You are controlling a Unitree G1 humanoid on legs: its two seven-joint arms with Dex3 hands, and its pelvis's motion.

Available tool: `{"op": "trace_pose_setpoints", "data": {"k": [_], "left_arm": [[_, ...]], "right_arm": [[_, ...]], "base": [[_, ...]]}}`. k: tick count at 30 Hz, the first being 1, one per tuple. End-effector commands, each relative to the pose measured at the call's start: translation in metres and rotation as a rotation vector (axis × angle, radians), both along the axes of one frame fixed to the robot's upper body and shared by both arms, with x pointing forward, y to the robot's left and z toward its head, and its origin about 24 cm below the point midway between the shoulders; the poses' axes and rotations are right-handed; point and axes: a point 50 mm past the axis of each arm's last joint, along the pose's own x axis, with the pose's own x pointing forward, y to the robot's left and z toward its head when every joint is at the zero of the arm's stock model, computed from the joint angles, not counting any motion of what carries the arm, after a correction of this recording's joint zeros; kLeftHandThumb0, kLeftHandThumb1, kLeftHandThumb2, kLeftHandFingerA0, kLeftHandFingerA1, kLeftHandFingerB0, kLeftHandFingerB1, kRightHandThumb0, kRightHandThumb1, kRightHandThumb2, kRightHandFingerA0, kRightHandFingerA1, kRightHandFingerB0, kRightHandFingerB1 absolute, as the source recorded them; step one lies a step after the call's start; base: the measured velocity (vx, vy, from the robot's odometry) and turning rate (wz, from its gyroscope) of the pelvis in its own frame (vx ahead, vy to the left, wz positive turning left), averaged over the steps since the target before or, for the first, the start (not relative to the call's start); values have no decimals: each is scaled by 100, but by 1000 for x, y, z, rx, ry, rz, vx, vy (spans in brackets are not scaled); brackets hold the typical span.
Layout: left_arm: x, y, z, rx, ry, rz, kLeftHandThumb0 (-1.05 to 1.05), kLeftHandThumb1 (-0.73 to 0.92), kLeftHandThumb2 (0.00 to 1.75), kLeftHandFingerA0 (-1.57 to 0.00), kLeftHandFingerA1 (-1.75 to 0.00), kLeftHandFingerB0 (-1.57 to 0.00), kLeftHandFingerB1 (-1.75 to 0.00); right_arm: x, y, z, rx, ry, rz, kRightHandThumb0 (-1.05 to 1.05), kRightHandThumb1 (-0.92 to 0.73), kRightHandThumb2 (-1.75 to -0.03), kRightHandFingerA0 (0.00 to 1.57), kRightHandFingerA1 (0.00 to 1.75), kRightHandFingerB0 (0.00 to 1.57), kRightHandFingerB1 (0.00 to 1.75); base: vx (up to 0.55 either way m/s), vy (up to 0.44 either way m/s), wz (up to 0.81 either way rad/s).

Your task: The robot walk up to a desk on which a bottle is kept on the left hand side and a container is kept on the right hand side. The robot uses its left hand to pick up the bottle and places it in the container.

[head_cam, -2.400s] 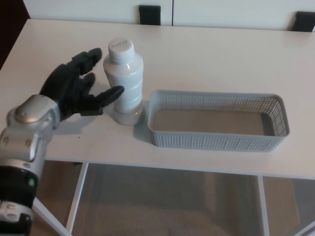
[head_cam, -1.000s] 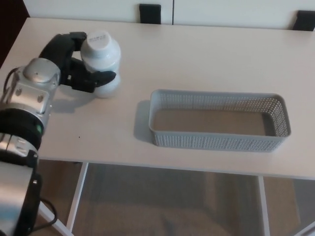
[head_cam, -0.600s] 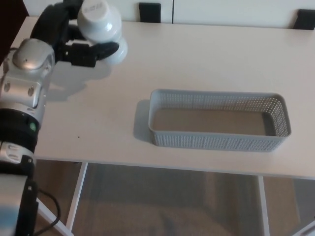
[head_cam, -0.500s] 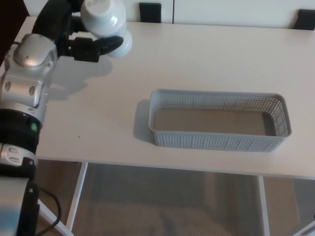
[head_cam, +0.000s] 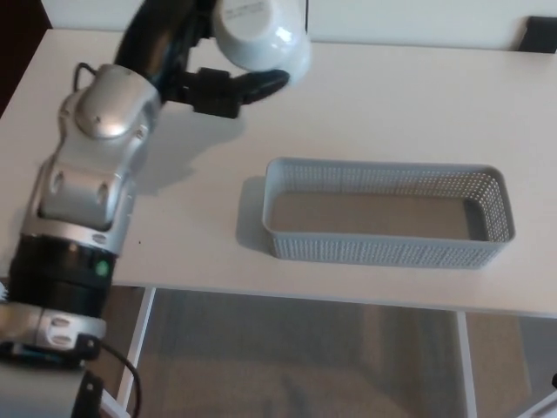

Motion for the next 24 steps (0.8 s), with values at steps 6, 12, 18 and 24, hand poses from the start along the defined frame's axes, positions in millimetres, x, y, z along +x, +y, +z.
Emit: {"op": "trace_pose_setpoints", "data": {"k": [6, 12, 18, 24], "left_arm": [[-55, -57, 15, -61, -8, -299, 8, 86, 76, -107, -137, -75, -120], [-57, -58, 8, -85, 84, -319, 8, 81, 89, -107, -141, -74, -125], [-49, -51, 8, -161, 313, -369, 1, 91, 77, -102, -141, -71, -122], [-34, -48, 8, -194, 438, -350, -4, 92, 70, -102, -137, -66, -117]], "right_arm": [[2, -6, -2, -59, 51, 17, -18, -72, -61, 47, 48, 49, 48], [5, -7, -1, -67, 50, 23, -18, -73, -61, 48, 47, 49, 47], [4, -7, -4, -72, 58, 32, -19, -71, -60, 49, 49, 49, 48], [3, -6, -3, -61, 58, 28, -18, -72, -60, 47, 47, 49, 48]], "base": [[0, 0, 0], [0, 0, 0], [0, 0, 0], [0, 0, 0]]}}
